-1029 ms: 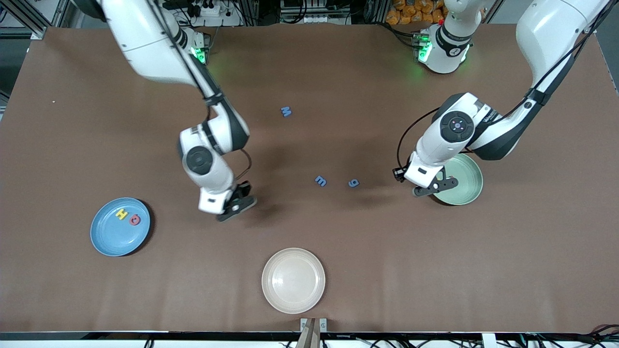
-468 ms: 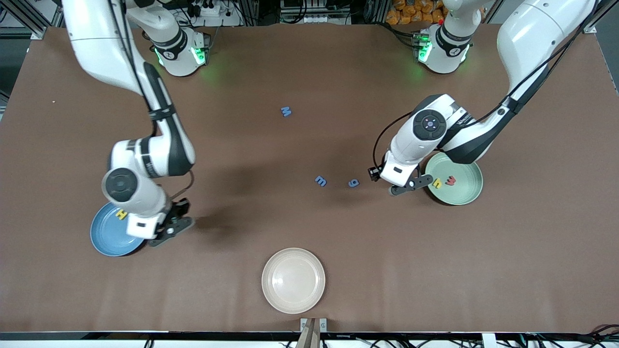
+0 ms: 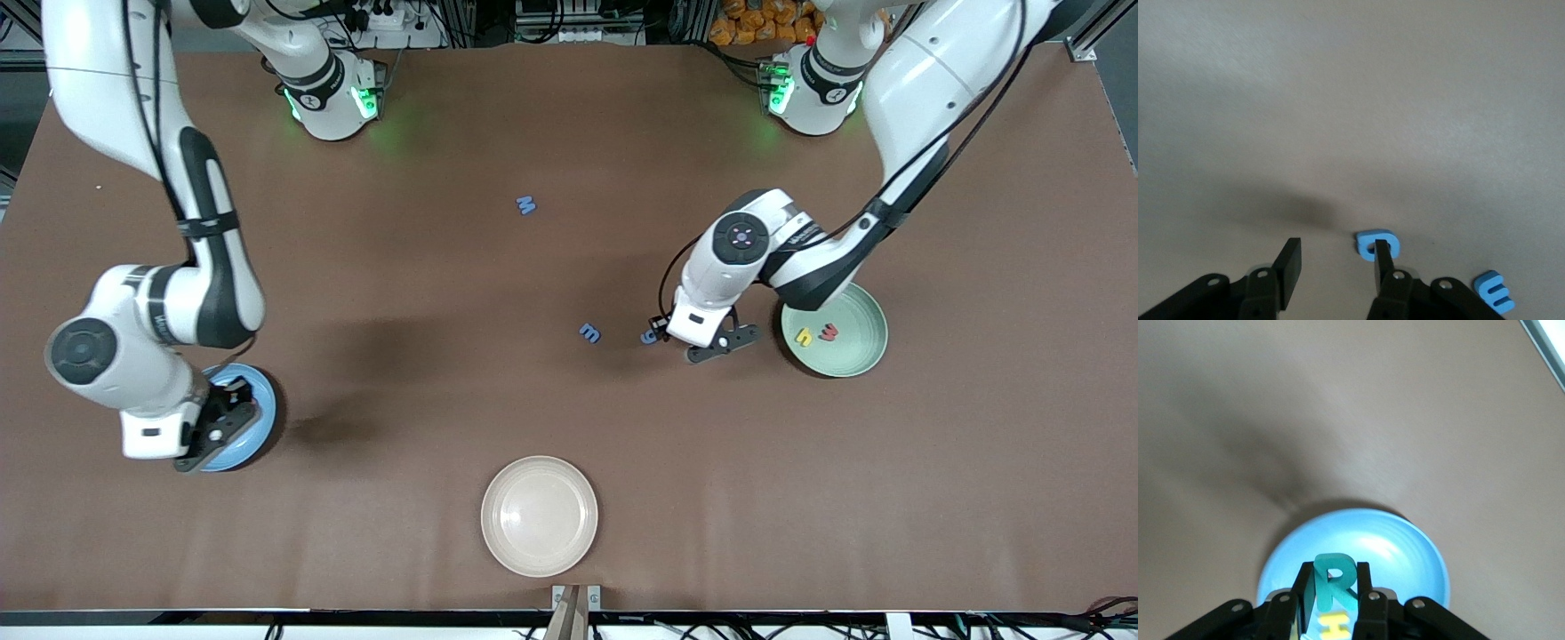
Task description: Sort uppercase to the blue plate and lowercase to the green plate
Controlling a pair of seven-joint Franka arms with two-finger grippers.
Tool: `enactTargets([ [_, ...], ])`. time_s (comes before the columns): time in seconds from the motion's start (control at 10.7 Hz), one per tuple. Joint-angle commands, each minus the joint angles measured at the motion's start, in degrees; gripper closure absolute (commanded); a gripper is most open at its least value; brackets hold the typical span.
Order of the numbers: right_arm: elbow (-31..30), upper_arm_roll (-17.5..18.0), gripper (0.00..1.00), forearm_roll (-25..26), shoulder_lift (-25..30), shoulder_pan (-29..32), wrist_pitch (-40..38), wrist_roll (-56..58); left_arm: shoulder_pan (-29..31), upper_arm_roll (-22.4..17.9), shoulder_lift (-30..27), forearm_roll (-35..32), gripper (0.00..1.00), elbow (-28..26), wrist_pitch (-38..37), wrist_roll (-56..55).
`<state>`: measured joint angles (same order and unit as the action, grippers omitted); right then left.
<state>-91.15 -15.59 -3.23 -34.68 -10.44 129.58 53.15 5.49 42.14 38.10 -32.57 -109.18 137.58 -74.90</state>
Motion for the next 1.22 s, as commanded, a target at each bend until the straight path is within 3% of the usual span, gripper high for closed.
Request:
enactTargets([
  [0.0,1.15,1.00,0.00,-0.38,-0.30,2.09,-0.81,2.66,-2.33,-1.01,1.18,-1.09,0.48,2.22,0.15,-2.01],
  [0.37,0.28,1.09,0.00,-0.37,-0.30,1.39,-1.34,2.32,-7.85,-6.53,2.06,-0.92,0.49,4.76,0.32,-2.53],
  [0.66,-0.08,1.17,0.00,-0.46,0.40,1.13,-4.67,1.88,-8.30,-6.89,3.38,-1.00,0.49,5.47,1.64,-3.76],
  [0.84,-1.91,1.09,0.00,-3.78,1.71,1.47,-5.47,1.17,-8.31,-6.90,3.91,-1.01,0.49,5.47,2.43,-4.03],
  [1.12,-3.58,1.00,0.00,-5.74,3.64,-1.40,-9.68,-9.33,-8.92,-7.25,4.44,-1.09,0.50,5.47,2.96,-4.73],
])
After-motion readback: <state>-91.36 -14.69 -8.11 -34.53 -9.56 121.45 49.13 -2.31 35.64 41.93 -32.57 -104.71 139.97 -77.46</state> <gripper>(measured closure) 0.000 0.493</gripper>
